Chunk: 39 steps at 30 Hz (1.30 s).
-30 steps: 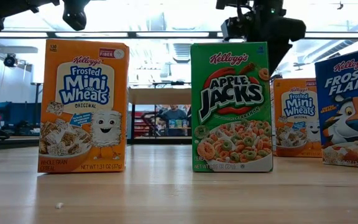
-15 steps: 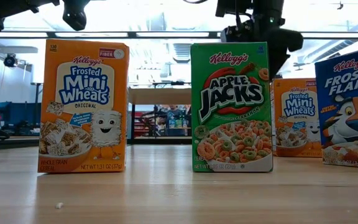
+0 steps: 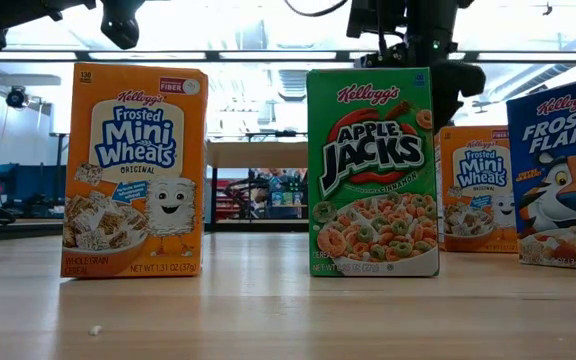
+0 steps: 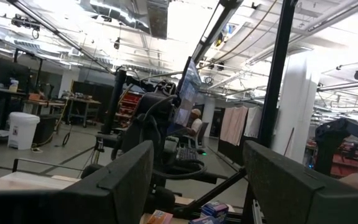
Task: Stack cereal on shelf
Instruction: Put the top middle orange cereal box on the shelf
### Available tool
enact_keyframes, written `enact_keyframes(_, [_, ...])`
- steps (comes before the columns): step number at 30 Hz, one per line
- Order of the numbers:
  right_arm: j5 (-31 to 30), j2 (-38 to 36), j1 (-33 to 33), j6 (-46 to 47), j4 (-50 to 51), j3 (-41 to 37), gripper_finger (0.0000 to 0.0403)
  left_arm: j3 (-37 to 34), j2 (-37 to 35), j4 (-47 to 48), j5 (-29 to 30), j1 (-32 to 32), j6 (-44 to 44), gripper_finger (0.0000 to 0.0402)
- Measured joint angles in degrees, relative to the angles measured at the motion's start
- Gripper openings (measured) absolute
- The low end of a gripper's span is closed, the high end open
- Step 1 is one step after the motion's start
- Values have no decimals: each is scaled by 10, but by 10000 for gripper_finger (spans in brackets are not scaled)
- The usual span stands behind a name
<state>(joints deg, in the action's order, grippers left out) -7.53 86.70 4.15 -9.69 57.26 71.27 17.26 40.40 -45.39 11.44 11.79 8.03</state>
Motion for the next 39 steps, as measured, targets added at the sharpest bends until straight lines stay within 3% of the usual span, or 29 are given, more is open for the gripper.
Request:
enact_keyframes(6, [1,0,0,8,-6,-13,249,0,0,0,0,0,0,233])
enact_keyframes(21, [5,0,0,22,-9,-13,168,0,0,0,0,0,0,233])
enact_keyframes(30, [5,0,-1,23,-10,2,151,0,0,-6,0,0,2,233])
enact_keyframes(39, [35,0,-1,13,-4,76,146,0,0,-6,0,0,15,233])
